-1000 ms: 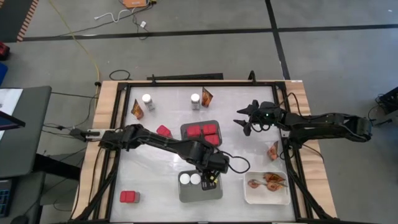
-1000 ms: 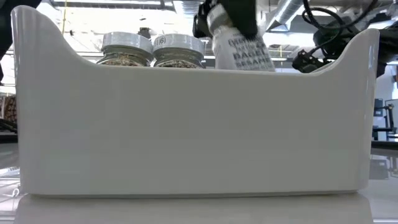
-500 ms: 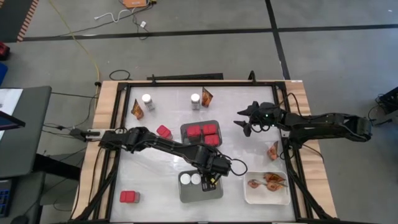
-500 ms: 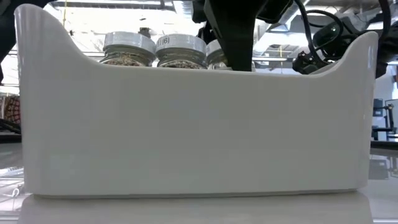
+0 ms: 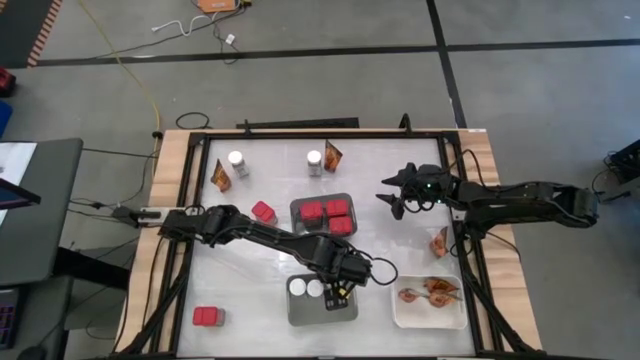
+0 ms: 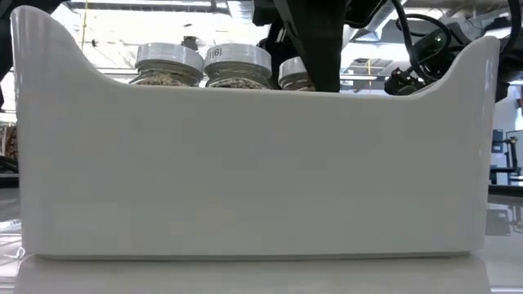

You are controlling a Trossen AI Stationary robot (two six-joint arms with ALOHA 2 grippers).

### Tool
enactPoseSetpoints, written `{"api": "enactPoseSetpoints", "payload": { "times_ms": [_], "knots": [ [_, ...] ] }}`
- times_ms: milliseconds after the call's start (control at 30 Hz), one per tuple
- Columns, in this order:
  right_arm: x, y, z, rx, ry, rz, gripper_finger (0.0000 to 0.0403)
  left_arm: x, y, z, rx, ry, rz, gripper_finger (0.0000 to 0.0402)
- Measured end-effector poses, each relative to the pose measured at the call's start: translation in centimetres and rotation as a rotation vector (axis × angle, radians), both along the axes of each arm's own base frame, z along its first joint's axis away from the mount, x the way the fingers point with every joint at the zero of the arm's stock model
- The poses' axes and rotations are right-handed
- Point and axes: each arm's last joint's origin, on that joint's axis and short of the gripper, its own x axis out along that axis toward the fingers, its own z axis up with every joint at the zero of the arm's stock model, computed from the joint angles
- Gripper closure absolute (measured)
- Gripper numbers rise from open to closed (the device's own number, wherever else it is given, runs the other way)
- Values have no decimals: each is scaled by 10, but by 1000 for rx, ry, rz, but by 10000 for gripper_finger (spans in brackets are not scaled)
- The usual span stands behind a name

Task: Sort spices by type
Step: Put the white seasoning bottle into the gray bin

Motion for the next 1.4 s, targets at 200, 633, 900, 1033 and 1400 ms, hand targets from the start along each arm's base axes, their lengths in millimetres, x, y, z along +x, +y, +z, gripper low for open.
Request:
{"api": "enactPoseSetpoints", "payload": {
  "times_ms": [200, 633, 900, 1033, 1400],
  "knots": [
    [0, 0, 0, 0, 0, 0, 117, 0, 0, -1, -1, 6, 5, 114],
    [0, 0, 0, -2, 1, 1, 117, 0, 0, 2, -42, 13, 100, 112],
    [0, 0, 0, -2, 1, 1, 117, -1, 2, 19, -58, -25, 98, 112],
    [0, 0, 0, 1, 4, 0, 117, -11, 7, 35, -25, -36, 87, 112],
    [-1, 0, -2, 49, 2, -23, 117, -42, 22, 78, 306, -84, -138, 112]
  ]
}}
